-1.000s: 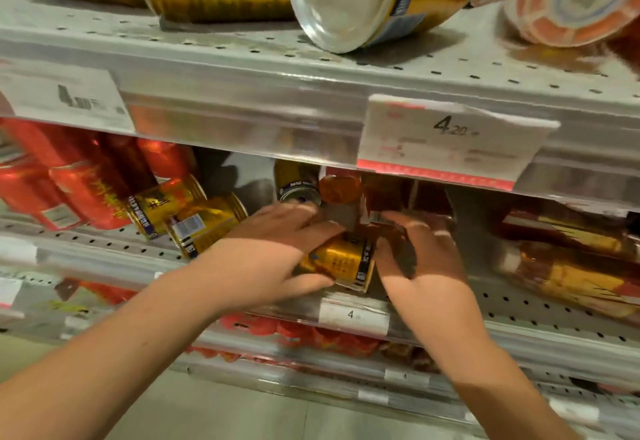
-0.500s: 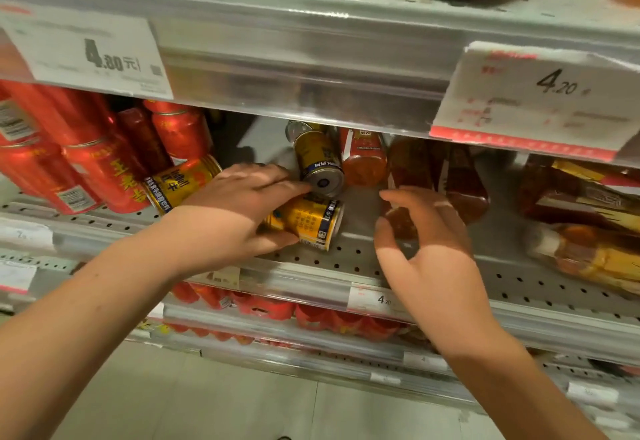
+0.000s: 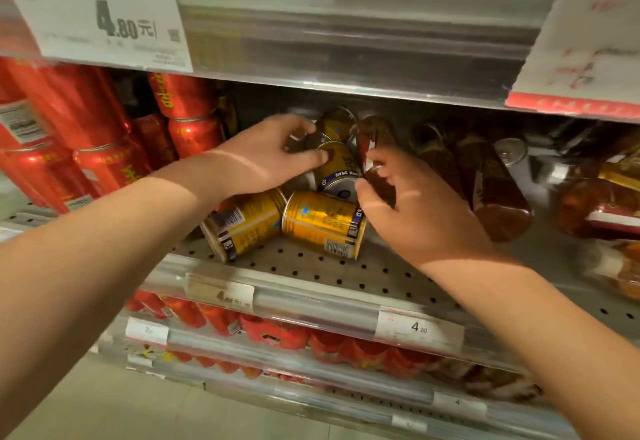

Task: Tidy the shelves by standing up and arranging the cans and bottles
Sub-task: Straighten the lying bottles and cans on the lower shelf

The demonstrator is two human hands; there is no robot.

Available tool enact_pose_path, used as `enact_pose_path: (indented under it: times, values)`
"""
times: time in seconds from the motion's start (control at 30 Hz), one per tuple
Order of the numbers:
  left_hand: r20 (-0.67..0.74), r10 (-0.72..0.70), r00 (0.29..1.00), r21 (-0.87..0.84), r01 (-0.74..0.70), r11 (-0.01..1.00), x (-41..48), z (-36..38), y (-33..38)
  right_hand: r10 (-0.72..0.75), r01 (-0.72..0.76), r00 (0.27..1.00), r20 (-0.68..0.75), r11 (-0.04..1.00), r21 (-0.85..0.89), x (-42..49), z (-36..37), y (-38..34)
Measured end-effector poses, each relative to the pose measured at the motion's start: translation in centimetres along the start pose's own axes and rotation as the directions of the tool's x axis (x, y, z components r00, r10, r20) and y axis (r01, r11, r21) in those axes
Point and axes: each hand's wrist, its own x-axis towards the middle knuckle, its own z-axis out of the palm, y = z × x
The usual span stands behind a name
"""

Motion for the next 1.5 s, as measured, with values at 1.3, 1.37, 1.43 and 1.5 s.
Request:
enact_pose_path:
  times: [1.3, 1.37, 1.43, 1.5]
  values:
    - [-0.064, 0.076, 0.995, 0.639, -0.017, 0.769, 0.7, -0.8, -2.5, -0.081, 0.086, 0.987, 0.140, 0.996, -0.031, -1.6, 2.6, -1.0]
    - [-0.075, 0.050, 0.996, 0.616, 0.007, 0.788, 0.7, -0.8, -2.3, -0.073, 0.075, 0.988, 0.136, 0.997, -0.007, -1.7, 2.6, -1.0]
    - [-0.096, 0.022, 0.995, 0.565, 0.036, 0.825, 0.8, -1.0, -2.2, -0.055, 0.053, 0.991, 0.123, 0.998, 0.013, -1.6, 2.5, -1.0]
    - [-0.115, -0.004, 0.993, 0.533, 0.065, 0.844, 0.9, -1.1, -2.1, -0.029, 0.026, 0.994, 0.102, 0.999, 0.024, -1.6, 2.6, -1.0]
